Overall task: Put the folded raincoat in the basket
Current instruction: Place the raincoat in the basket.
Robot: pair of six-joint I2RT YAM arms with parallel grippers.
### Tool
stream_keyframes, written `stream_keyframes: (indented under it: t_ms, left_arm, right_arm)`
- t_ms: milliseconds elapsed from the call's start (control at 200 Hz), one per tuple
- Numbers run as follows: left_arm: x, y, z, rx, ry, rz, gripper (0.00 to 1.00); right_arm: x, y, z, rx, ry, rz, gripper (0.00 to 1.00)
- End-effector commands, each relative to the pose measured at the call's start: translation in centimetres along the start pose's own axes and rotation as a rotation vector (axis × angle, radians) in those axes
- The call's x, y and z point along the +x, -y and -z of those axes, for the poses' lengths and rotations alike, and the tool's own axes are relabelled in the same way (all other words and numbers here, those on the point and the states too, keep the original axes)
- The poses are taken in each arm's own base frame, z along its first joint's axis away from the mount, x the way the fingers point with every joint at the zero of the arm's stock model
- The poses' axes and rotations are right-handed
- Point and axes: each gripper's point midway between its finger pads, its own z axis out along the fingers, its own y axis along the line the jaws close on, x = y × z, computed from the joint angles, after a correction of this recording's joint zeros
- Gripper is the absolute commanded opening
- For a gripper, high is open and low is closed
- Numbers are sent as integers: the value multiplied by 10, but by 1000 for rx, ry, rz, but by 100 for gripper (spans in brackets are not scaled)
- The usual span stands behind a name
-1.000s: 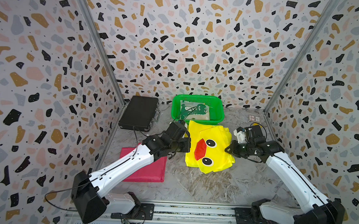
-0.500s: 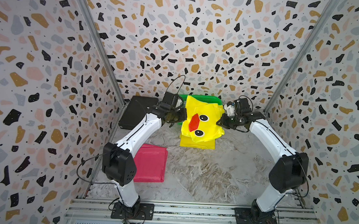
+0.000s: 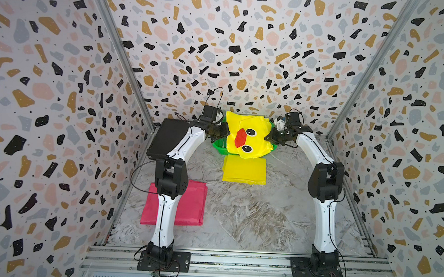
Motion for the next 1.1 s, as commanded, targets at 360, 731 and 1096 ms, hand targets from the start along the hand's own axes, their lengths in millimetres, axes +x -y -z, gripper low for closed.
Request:
stream_keyframes:
  t_ms: [360,731,1096]
  left_arm:
    - [-37,-37,-41,39,75,-13,0]
    - [-24,-63,-45,-22,30,21,46]
    - [-49,-19,17,-14,91,-29,82]
  right_arm:
    - [-34,8,-39,-132,69,-37,0]
    - [-34,19,-33,-111,57,-46,27]
    - [-46,-9,37,2,115,84,54]
